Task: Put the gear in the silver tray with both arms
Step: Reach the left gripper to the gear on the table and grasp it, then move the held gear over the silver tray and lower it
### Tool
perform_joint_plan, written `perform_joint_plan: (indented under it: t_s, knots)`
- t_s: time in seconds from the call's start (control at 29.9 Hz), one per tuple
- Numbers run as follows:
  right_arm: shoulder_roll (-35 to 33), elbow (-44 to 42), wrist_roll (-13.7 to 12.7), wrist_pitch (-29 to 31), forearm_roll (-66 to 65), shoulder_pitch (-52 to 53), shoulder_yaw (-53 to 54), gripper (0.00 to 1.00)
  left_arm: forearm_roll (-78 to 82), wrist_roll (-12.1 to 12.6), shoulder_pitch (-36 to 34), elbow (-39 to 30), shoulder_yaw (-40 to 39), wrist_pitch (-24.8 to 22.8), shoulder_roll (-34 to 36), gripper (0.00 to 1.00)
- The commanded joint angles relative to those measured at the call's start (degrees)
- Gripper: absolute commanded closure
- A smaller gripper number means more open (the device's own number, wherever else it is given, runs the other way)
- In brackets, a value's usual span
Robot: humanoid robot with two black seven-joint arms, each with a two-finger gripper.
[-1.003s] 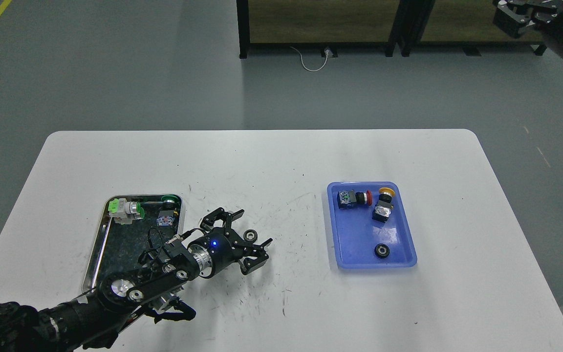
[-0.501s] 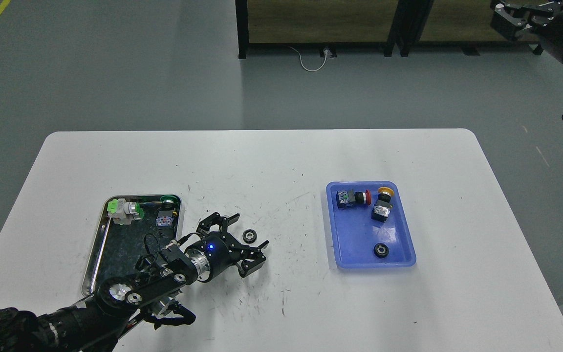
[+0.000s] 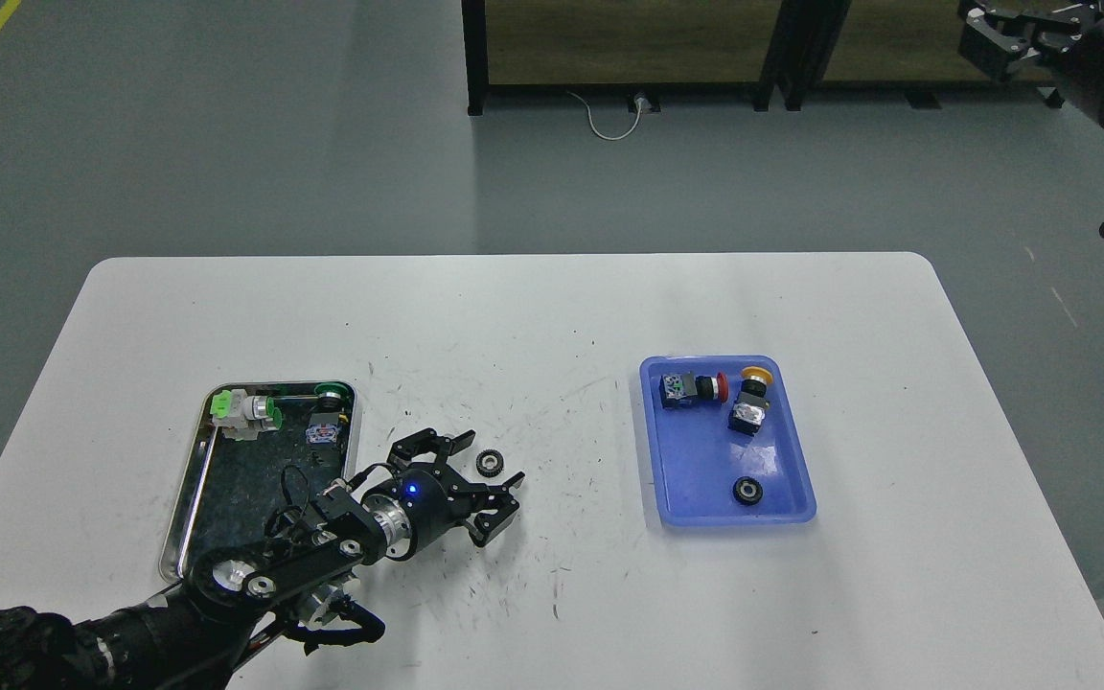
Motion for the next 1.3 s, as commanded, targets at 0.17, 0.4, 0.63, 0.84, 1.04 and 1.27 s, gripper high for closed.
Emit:
perform_joint_plan:
  t_s: [0.17, 0.4, 0.63, 0.84, 1.04, 1.27]
  knots:
    - [0.16, -0.08, 0.00, 0.00, -1.40, -0.18, 0.00, 0.11, 0.09, 0.38, -0.20, 0.52, 0.01, 0.07, 0.00, 0.45]
    - [0.16, -0.08, 0.00, 0.00, -1.49, -0.18, 0.00, 0.11, 0.09, 1.35, -0.46, 0.53, 0.36, 0.07, 0.00, 0.63]
    - [0.16, -0.08, 0.00, -0.09, -1.49, -0.18, 0.09, 0.11, -0.09, 1.61, -0.73, 0.26, 0.89, 0.07, 0.00, 0.71]
    - [0.16, -0.08, 0.00, -0.62, -1.49, -0.18, 0.09, 0.11, -0.26, 2.22, -3.89, -2.02, -0.61, -0.37, 1.22, 0.71]
    - [0.16, -0.08, 0.00, -0.62, -1.49, -0.18, 0.09, 0.11, -3.25, 2.93, -7.58, -5.80, -0.70, -1.24, 8.16, 0.70]
    - [0.16, -0.08, 0.00, -0.62, -1.49, -0.18, 0.09, 0.11, -3.52, 2.93, -8.46, -11.94, -0.61, -4.06, 17.92, 0.69]
